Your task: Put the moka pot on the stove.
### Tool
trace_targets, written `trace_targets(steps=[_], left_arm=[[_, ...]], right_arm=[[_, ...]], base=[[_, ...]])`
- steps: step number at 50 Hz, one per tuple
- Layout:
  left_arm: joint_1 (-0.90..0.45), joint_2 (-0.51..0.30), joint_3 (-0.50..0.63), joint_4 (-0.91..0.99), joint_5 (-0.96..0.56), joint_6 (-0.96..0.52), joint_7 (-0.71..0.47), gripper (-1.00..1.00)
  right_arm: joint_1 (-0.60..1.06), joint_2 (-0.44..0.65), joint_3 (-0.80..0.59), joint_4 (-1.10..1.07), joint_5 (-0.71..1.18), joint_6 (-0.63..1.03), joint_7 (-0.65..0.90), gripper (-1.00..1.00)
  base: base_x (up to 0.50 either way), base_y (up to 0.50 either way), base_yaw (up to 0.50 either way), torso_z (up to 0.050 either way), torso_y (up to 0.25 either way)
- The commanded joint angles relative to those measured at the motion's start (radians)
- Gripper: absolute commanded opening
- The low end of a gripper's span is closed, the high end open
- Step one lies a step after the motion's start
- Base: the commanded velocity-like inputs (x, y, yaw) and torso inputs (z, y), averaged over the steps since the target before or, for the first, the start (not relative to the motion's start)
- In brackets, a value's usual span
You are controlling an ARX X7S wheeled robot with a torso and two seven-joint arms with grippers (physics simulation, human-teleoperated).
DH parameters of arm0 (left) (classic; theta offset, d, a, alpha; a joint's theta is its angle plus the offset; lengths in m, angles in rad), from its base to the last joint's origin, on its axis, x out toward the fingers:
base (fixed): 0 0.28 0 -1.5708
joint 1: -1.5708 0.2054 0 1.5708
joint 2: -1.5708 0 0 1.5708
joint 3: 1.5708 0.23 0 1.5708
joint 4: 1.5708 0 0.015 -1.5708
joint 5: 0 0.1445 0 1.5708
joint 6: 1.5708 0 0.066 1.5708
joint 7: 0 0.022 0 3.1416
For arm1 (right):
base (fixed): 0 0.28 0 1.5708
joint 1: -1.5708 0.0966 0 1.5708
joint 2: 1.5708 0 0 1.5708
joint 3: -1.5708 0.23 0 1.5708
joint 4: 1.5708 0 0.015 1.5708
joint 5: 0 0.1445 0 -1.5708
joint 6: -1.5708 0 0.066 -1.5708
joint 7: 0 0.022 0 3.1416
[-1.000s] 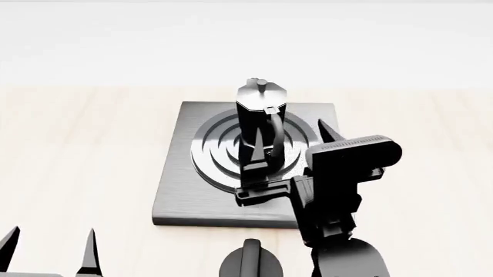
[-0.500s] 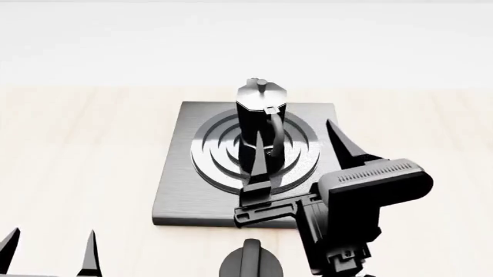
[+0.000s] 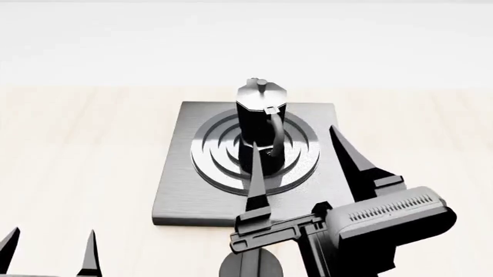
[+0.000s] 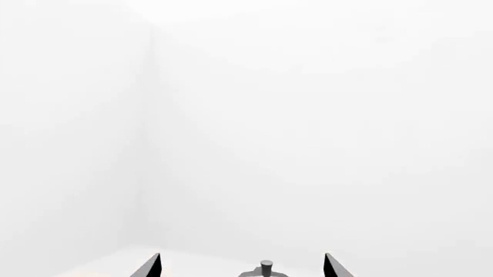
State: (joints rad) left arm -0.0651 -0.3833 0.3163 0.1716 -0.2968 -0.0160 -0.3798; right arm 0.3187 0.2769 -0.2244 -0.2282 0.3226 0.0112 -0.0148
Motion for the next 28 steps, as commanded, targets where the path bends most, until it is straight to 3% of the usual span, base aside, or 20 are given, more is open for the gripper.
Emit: trace_targets(steps=[1,28], left_arm=[[0.002,0.002,-0.008,0.017,-0.016,0.018,0.012,1.0],[0.013,-0.005,-0.003,0.039,-0.014,0.021,0.001,1.0]], right_arm=[[-0.026,0.011,0.006,-0.031,-0.008,-0.022,0.004,1.0],[-0.099,0.049,-0.005,-0.142,-0.02,-0.061,0.009,1.0]], base=[[0.0,0.0,0.0,0.0,0.0],[0.0,0.0,0.0,0.0,0.0]])
